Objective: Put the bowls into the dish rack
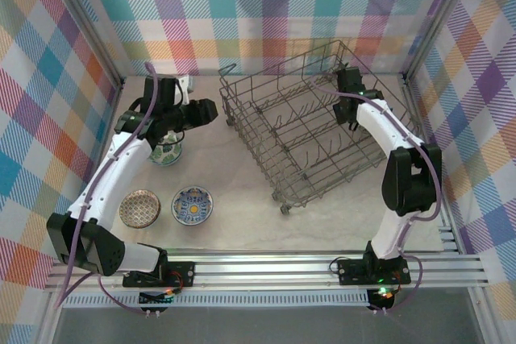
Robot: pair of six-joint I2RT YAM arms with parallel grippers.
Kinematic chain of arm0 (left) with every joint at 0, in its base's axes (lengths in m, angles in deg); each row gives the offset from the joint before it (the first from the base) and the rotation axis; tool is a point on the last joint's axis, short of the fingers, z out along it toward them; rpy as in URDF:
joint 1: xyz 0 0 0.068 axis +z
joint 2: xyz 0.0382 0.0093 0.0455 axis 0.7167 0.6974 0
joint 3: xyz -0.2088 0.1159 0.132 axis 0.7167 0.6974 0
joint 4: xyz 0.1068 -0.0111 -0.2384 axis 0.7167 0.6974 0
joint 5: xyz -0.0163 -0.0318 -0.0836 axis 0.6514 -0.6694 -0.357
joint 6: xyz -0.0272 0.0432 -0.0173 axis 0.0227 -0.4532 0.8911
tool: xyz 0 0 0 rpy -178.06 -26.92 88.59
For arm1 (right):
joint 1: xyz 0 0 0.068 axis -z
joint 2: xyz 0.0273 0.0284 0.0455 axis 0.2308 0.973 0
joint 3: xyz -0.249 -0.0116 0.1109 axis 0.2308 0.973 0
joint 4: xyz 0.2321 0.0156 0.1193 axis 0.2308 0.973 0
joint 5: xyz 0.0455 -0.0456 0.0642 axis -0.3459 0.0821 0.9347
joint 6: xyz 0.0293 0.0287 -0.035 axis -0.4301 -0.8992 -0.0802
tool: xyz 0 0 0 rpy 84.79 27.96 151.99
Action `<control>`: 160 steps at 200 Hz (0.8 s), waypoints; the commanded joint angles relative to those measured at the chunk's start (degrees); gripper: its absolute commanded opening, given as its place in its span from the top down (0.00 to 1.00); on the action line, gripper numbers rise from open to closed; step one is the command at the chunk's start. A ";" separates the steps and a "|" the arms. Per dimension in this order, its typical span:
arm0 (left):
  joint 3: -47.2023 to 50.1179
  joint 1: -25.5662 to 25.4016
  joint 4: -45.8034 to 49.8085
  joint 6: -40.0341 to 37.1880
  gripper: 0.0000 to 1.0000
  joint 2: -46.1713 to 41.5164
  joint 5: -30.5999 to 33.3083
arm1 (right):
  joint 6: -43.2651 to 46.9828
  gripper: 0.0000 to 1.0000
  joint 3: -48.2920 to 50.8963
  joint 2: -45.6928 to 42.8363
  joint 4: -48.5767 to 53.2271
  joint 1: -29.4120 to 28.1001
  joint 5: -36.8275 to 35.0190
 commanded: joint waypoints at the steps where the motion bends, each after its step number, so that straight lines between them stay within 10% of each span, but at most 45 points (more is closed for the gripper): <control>1: 1.60 1.03 3.01 -1.01 0.50 -2.22 0.35 | -3.18 0.01 0.04 -3.86 2.97 -0.33 4.19; 160: 23.83 1.04 29.58 8.58 0.49 -19.62 18.19 | -13.53 0.01 7.40 -20.12 3.31 -2.97 30.94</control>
